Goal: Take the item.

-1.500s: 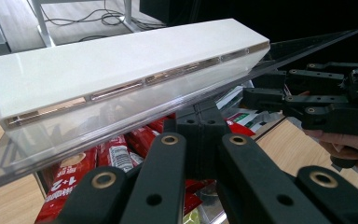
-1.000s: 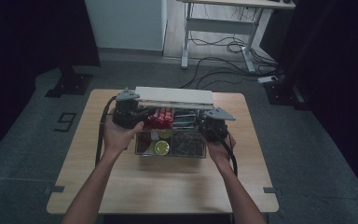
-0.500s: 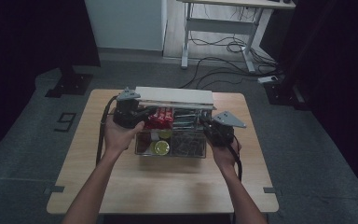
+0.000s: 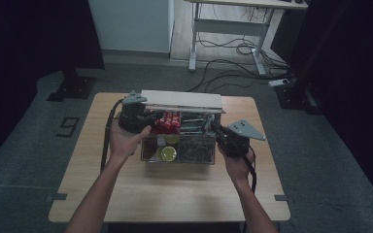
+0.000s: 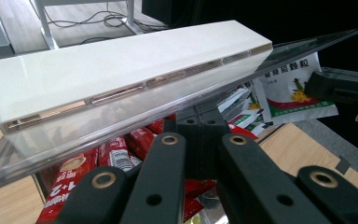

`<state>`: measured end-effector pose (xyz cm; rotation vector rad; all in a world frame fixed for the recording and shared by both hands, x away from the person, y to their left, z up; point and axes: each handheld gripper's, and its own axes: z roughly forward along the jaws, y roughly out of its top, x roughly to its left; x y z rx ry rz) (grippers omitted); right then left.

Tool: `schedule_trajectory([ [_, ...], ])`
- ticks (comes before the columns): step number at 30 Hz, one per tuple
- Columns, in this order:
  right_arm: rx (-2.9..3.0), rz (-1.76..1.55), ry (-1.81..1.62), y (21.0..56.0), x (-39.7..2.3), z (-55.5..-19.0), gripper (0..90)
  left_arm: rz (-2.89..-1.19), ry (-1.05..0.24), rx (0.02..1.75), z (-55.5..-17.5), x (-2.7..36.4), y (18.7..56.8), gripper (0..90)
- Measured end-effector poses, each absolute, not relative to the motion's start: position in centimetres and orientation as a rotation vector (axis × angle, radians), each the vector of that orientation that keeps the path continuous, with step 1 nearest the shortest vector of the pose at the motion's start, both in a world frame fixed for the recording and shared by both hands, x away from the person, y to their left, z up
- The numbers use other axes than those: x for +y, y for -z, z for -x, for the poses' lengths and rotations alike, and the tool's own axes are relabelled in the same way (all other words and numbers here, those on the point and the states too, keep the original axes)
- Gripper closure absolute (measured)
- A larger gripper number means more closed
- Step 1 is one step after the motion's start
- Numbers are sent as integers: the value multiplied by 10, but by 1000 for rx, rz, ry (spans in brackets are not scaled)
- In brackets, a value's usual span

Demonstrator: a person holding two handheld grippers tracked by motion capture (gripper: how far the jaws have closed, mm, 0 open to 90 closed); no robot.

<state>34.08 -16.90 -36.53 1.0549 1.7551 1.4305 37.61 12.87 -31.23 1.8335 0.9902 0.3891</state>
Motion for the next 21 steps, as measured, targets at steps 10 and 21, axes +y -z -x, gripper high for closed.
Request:
schedule_trajectory([
  [10,1715,-1044,-1479,366,-175,-331,886,-1833,-390,991,-376,128,312,899],
  [21,1684,-1038,-1525,363,-183,-320,887,-1832,-393,999,-378,127,312,899],
])
